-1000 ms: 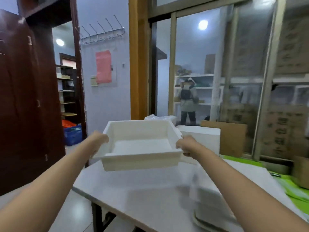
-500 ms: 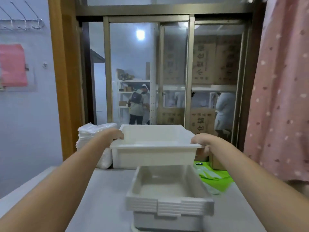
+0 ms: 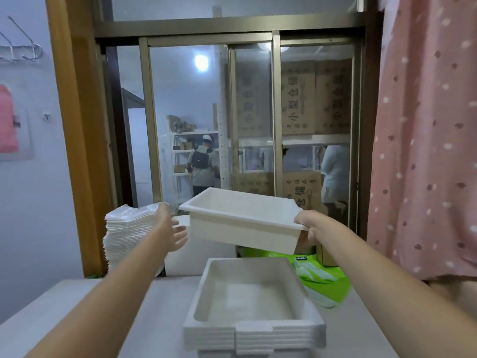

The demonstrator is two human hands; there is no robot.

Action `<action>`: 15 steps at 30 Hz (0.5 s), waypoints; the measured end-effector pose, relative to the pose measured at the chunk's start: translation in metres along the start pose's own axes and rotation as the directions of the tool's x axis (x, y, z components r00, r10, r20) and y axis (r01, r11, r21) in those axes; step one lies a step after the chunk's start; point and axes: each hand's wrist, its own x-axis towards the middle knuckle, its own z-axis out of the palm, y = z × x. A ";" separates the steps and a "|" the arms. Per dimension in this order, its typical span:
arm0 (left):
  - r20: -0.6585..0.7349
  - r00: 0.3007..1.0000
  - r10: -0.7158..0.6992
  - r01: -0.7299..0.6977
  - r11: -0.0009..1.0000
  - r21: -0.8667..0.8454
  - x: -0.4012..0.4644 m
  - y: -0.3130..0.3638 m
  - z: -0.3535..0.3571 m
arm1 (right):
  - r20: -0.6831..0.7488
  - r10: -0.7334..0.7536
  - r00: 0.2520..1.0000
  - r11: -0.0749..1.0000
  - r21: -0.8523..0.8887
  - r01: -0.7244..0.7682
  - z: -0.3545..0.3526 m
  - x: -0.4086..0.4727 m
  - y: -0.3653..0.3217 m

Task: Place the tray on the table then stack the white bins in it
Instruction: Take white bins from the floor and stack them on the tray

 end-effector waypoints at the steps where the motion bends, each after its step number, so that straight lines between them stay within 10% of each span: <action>1: -0.046 0.999 -0.011 0.007 0.995 -0.097 -0.005 -0.009 0.008 | -0.021 0.002 1.000 0.999 0.039 -0.001 0.004 0.003 0.000; 5: -0.151 0.988 -0.020 -0.025 0.957 -0.288 -0.032 -0.051 0.059 | -0.083 -0.052 0.995 0.993 0.101 0.060 0.023 -0.006 -0.004; 15: -0.335 0.931 0.148 -0.166 0.986 -0.024 -0.040 -0.096 0.116 | -0.004 0.006 1.000 0.989 0.149 -0.005 0.046 -0.014 0.012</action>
